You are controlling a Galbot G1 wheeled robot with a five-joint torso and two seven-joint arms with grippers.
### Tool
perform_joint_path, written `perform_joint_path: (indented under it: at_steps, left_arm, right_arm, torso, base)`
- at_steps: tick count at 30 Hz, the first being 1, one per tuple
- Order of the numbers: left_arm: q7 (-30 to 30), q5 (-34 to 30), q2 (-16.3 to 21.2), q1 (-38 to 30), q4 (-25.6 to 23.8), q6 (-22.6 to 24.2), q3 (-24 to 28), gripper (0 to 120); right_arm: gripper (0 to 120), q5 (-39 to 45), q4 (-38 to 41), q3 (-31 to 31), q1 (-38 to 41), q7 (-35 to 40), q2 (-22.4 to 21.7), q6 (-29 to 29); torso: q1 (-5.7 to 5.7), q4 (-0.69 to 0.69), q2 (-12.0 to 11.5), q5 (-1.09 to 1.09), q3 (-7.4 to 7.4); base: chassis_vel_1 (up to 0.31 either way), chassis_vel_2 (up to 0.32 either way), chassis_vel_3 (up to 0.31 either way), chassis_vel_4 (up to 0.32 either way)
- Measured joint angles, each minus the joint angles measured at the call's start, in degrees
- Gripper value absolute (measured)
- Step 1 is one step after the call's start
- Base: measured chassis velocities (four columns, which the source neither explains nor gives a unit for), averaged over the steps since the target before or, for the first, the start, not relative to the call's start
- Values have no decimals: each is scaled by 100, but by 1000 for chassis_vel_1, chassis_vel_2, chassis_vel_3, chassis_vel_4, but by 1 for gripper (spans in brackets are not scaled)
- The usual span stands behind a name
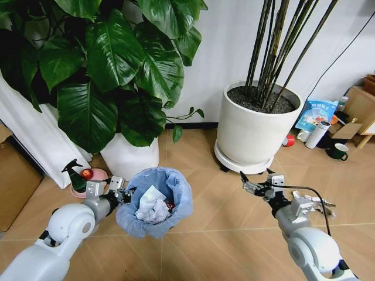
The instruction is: Pick up the trash bin and place the garbage on the floor into it.
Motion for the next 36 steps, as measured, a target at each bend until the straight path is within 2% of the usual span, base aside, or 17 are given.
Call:
perform_joint_path:
  at_steps: [9,20,21,29,31,34,36]
  left_arm:
    - [38,3,46,47,-56,0,-24,0]
    - [42,22,27,110,-119,0,-4,0]
    - [41,25,27,115,-126,0,-4,0]
    - [22,60,-13,190,-162,0,1,0]
    - [17,76,-16,219,-181,0,0,0]
    - [15,79,-17,234,-191,0,-3,0]
    - [14,80,-17,237,-201,0,-6,0]
  right_arm:
    - [100,-3,-4,66,-42,-2,67,31]
    - [100,-18,5,150,-155,-40,110,90]
    - [100,-18,4,157,-160,-43,107,91]
    - [100,-15,-11,167,-191,-57,96,138]
    - [100,-5,-35,159,-192,-58,93,151]
    - [100,-2,-67,158,-192,-58,83,166]
    - [100,2,-104,158,-190,-58,79,183]
  torso:
    - [0,-1,0,1,0]
    - [0,-1,0,-1,1]
    - [0,-1,0,5,0]
    - [0,0,0,-3,0]
    - [0,0,0,5,0]
    - [0,1,0,-2,0]
    - [0,1,0,3,1]
  base:
    - [-93,-100,112,90]
    - [-206,-205,200,208]
    - [-202,-189,203,191]
    - [-197,-207,194,190]
    - [-208,-200,205,216]
    - [-228,-218,225,233]
    - [-212,-217,220,209]
